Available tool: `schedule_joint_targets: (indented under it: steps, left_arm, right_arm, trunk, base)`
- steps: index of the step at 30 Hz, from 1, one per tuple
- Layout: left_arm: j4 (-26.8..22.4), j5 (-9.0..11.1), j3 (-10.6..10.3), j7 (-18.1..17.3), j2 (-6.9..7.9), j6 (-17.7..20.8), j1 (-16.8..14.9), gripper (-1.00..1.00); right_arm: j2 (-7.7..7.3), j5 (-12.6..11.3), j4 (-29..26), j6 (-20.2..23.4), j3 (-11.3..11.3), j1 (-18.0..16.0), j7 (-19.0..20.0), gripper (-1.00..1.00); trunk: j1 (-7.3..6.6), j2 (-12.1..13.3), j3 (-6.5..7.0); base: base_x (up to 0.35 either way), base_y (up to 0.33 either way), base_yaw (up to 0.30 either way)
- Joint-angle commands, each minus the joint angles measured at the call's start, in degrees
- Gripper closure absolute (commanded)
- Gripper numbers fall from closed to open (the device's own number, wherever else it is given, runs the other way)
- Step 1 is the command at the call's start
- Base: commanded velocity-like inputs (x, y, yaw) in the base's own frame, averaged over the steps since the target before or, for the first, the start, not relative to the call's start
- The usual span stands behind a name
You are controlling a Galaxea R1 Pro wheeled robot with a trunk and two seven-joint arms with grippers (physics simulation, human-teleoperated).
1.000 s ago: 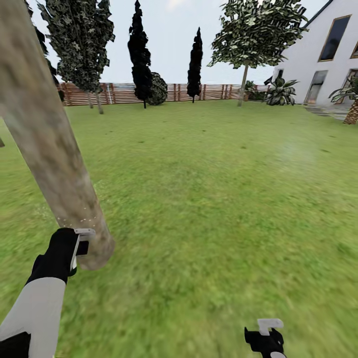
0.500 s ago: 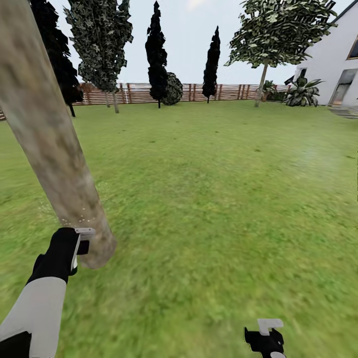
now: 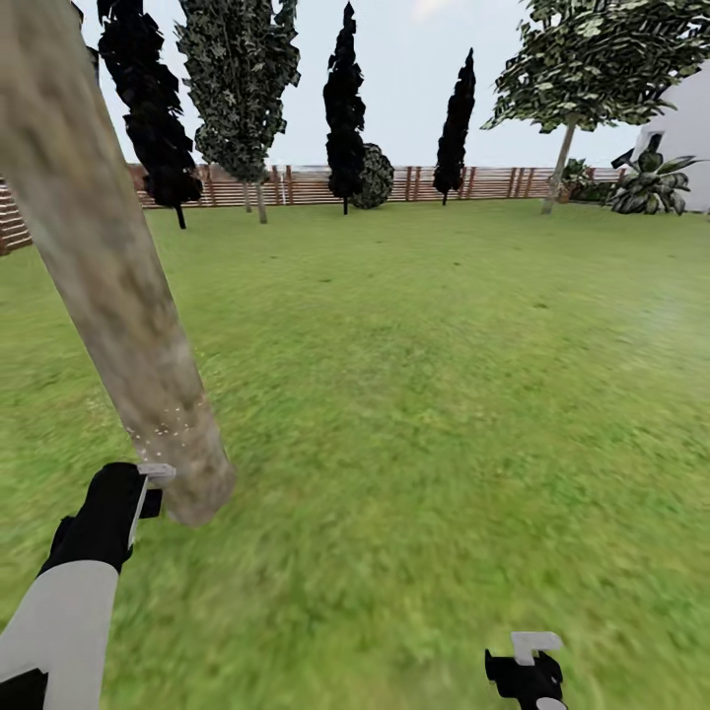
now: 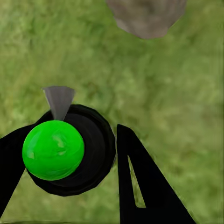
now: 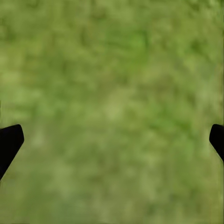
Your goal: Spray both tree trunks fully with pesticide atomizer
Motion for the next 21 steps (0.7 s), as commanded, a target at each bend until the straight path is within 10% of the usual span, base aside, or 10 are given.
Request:
schedule_joint_targets:
  steps: [1, 21]
  left_arm:
    - [0.01, 0.26, 0.06, 0.11, 0.31, 0.15, 0.16, 1.00]
    - [3.17, 1.33, 0.33, 0.33, -1.16, -8.16, 4.85, 1.00]
  right_arm:
    - [-0.02, -0.15, 0.03, -0.09, 0.45, -0.02, -0.26, -1.00]
    - [-0.09, -0.15, 0.03, -0.26, 0.41, -0.02, -0.35, -1.00]
  trunk:
    - [0.01, -0.02, -0.05]
    - [0.01, -0.02, -0.05]
  base:
    - [0.247, -0.179, 0.159]
    - [0.083, -0.210, 0.114]
